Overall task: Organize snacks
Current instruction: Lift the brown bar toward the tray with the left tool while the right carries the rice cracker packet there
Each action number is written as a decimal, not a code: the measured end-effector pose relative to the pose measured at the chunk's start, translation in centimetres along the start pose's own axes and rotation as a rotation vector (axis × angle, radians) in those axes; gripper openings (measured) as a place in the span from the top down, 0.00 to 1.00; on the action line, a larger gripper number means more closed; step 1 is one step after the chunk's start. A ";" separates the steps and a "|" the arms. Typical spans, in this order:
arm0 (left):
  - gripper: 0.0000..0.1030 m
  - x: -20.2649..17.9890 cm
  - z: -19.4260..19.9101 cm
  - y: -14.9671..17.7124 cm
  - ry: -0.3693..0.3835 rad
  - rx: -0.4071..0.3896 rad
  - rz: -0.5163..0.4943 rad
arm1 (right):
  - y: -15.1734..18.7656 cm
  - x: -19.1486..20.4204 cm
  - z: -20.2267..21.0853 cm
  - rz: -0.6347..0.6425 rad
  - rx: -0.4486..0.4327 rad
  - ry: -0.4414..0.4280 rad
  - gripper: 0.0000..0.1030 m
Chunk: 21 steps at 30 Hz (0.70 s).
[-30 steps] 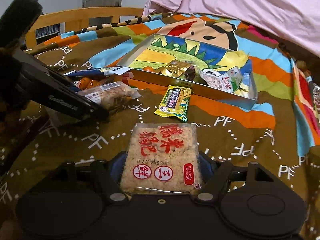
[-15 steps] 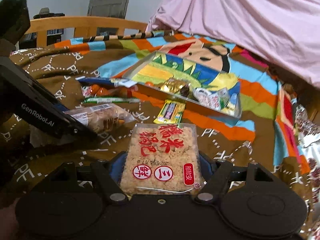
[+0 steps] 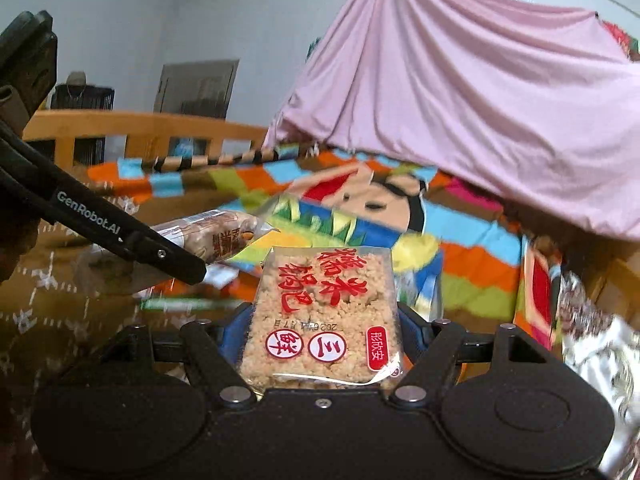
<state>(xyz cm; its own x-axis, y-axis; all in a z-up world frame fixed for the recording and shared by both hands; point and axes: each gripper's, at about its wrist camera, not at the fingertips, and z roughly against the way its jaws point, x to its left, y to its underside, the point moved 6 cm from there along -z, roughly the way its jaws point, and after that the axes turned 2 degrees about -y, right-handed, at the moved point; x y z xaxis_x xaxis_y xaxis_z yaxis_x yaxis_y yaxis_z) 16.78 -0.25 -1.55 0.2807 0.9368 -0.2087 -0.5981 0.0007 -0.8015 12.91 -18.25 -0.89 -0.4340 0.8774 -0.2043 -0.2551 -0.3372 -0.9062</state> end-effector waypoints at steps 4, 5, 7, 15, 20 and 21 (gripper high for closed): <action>0.58 0.6 -0.6 -3.2 -0.016 -0.037 -0.026 | -2.5 -1.2 -0.9 -0.007 -0.058 0.003 0.27; 0.58 0.9 -0.9 -4.2 -0.025 -0.048 -0.026 | -3.2 -1.6 -1.2 -0.016 -0.073 0.004 0.27; 0.58 1.5 -1.2 -6.0 -0.037 -0.077 -0.023 | -4.4 -2.3 -1.9 -0.020 -0.101 0.012 0.27; 0.58 5.0 -2.9 -11.5 -0.126 -0.194 -0.002 | -9.3 -4.8 -6.5 -0.012 -0.203 0.034 0.27; 0.58 7.6 -5.6 -12.7 -0.165 -0.209 0.006 | -11.3 -5.6 -11.2 -0.021 -0.241 0.039 0.27; 0.58 8.2 -6.3 -12.9 -0.172 -0.208 0.019 | -11.6 -5.7 -12.2 -0.025 -0.244 0.037 0.27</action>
<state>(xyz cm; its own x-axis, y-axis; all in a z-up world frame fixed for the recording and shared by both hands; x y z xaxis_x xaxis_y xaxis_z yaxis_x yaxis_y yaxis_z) 31.54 5.25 3.54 0.1281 0.9817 -0.1409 -0.4300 -0.0730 -0.8999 28.89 -15.15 6.28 -0.3974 0.8977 -0.1904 -0.0467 -0.2270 -0.9728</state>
